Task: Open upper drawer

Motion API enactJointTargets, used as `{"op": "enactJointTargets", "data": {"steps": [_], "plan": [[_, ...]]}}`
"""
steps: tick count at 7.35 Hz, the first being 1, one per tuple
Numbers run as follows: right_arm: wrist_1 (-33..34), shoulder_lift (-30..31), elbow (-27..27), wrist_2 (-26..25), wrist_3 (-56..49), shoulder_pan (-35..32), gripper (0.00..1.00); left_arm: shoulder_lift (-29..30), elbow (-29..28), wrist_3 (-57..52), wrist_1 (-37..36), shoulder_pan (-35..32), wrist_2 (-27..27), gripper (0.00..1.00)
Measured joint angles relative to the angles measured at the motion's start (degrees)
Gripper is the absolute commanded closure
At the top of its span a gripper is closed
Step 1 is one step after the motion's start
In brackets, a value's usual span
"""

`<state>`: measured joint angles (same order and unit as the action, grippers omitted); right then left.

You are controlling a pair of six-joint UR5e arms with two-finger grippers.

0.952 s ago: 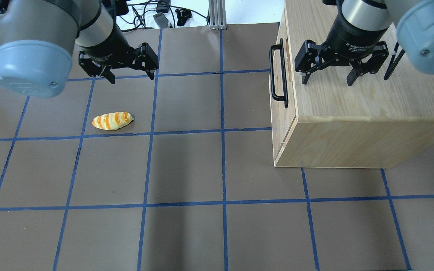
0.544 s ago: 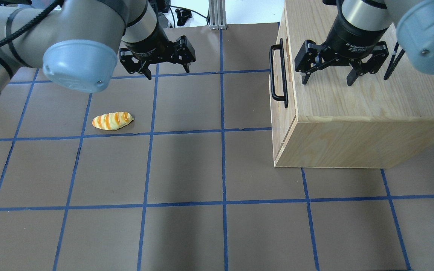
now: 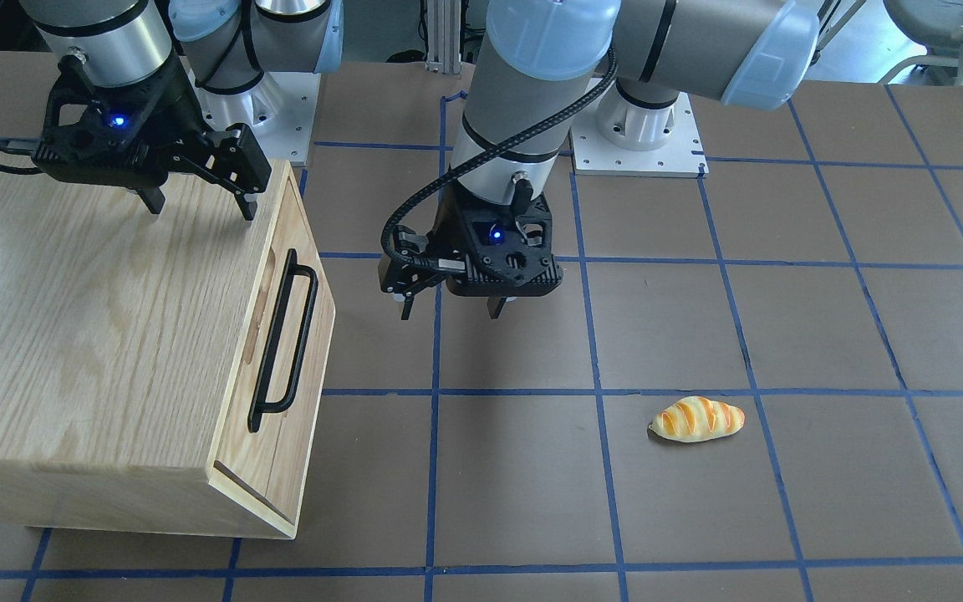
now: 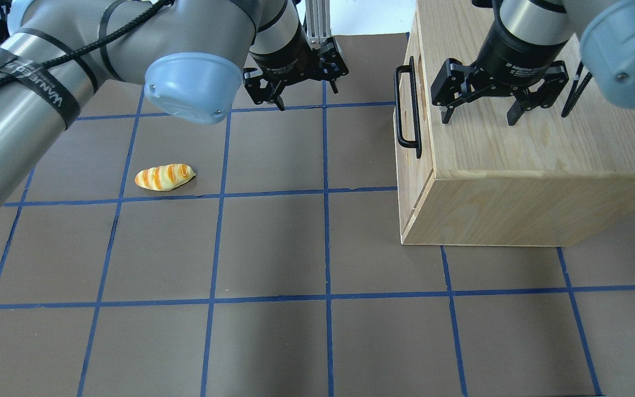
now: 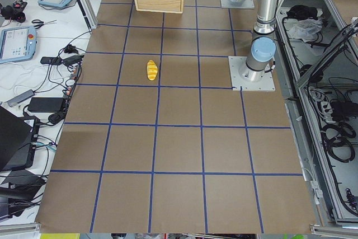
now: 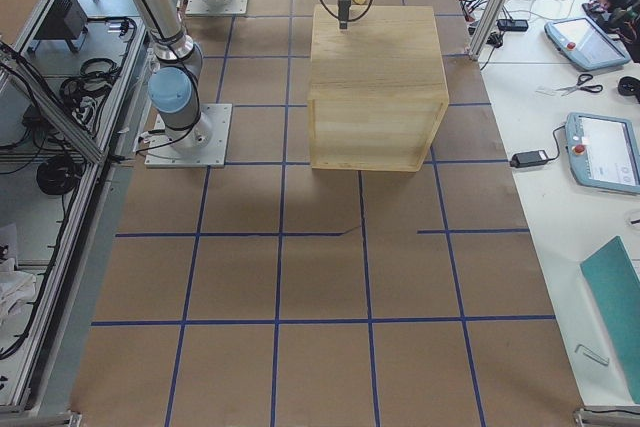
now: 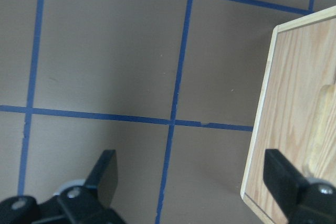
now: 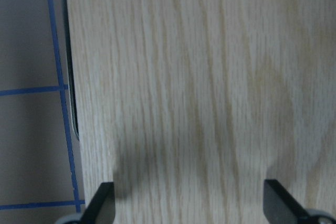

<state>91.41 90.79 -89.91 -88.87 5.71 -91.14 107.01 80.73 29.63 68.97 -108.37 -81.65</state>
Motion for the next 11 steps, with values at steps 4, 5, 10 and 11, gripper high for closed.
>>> {"op": "enactJointTargets", "data": {"steps": [4,5,10,11], "plan": [[0.00,0.00,0.00,-0.07,0.00,0.00,0.00,4.81,-3.32,3.45,-1.08,-4.10,3.00,0.00],[0.00,0.00,0.00,-0.07,0.00,0.00,0.00,5.31,-3.42,3.68,-1.49,-4.53,3.54,0.00],[0.00,0.00,0.00,-0.07,0.00,0.00,0.00,6.08,-3.56,4.53,-2.06,-5.91,3.94,0.00],[0.00,0.00,0.00,-0.06,0.00,0.00,0.00,6.47,-3.56,4.67,-2.90,-6.23,3.95,0.00]]}}
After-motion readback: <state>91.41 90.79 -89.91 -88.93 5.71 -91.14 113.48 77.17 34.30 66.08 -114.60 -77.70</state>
